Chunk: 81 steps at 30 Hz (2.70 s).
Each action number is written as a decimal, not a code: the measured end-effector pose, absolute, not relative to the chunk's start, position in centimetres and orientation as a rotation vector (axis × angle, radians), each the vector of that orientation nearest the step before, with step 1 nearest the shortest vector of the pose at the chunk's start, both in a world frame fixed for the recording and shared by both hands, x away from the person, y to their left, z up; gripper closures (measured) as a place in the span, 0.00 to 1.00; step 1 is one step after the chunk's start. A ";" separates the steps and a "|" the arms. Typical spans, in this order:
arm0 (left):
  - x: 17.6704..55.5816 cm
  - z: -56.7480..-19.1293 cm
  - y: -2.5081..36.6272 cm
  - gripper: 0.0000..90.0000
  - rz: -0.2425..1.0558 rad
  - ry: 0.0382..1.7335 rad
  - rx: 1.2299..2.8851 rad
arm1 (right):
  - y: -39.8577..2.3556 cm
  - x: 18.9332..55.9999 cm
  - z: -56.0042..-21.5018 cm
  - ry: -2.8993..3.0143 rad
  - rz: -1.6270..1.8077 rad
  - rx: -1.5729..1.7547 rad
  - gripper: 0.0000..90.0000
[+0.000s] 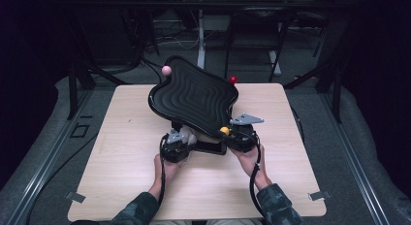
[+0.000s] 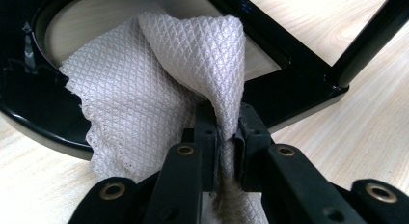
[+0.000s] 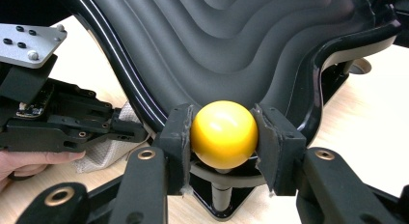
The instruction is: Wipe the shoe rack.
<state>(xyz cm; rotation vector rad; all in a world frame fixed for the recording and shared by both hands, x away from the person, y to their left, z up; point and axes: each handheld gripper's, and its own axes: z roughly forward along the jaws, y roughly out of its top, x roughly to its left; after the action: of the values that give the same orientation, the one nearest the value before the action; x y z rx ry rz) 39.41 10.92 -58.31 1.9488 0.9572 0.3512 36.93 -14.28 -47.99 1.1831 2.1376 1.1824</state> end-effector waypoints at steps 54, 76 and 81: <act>38.4 -58.2 7.8 0.91 0.265 0.853 2.025 | -12.9 36.8 -48.0 2.070 1.120 1.230 0.66; 39.7 -57.8 11.9 0.91 0.326 0.951 1.998 | -15.3 36.8 -47.6 2.092 1.092 1.266 0.66; 40.0 -57.8 12.2 0.90 0.332 0.963 1.997 | -16.7 37.0 -47.4 2.080 1.066 1.310 0.66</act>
<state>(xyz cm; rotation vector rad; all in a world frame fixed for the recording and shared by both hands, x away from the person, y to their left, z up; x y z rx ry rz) 39.99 12.24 -57.85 1.9973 0.9628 0.3318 36.99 -16.70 -47.40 1.3100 2.0802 1.0662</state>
